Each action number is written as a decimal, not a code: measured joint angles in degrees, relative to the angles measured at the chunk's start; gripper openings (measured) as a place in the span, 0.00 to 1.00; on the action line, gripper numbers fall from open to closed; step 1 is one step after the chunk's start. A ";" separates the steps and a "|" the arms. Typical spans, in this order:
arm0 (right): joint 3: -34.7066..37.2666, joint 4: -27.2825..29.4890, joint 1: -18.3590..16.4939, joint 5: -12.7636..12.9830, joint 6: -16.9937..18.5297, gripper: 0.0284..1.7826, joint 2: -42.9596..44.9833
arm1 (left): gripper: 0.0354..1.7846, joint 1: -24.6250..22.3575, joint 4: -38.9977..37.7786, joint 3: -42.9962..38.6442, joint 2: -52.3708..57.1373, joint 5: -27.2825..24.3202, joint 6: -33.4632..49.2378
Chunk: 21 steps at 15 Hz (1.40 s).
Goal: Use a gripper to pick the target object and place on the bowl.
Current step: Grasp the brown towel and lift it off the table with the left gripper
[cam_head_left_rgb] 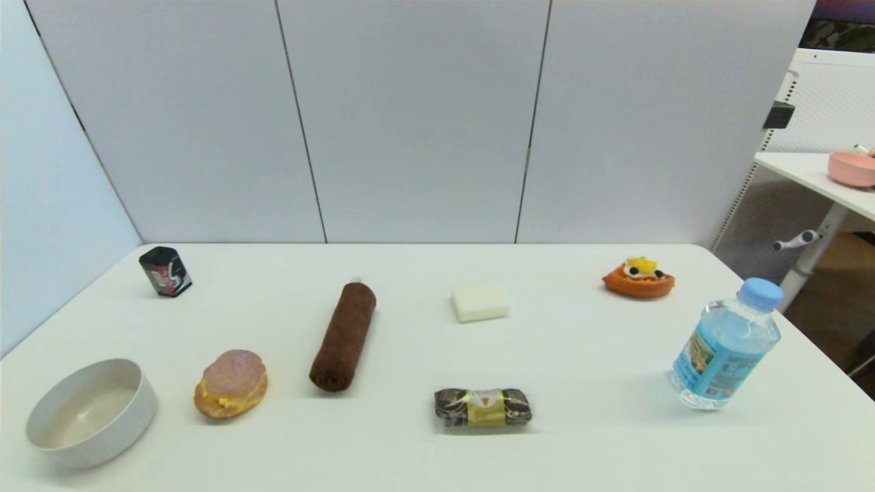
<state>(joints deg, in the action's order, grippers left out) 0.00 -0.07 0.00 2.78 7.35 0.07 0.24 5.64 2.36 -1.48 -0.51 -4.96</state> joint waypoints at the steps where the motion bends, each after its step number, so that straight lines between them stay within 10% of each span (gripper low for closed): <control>1: 0.00 0.00 0.00 0.02 -0.02 0.96 0.00 | 0.96 0.00 -0.16 0.48 -1.27 0.11 0.00; 12: 0.00 -0.02 0.00 0.00 -0.02 0.96 0.00 | 0.96 7.24 -6.55 32.80 -37.79 0.18 -0.29; 21: 0.00 0.00 0.00 0.02 0.00 0.96 0.00 | 0.96 18.77 8.90 67.26 -68.04 1.15 -0.05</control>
<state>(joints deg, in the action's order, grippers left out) 0.00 -0.07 0.00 2.80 7.35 0.07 19.02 14.54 69.62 -69.51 0.63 -5.01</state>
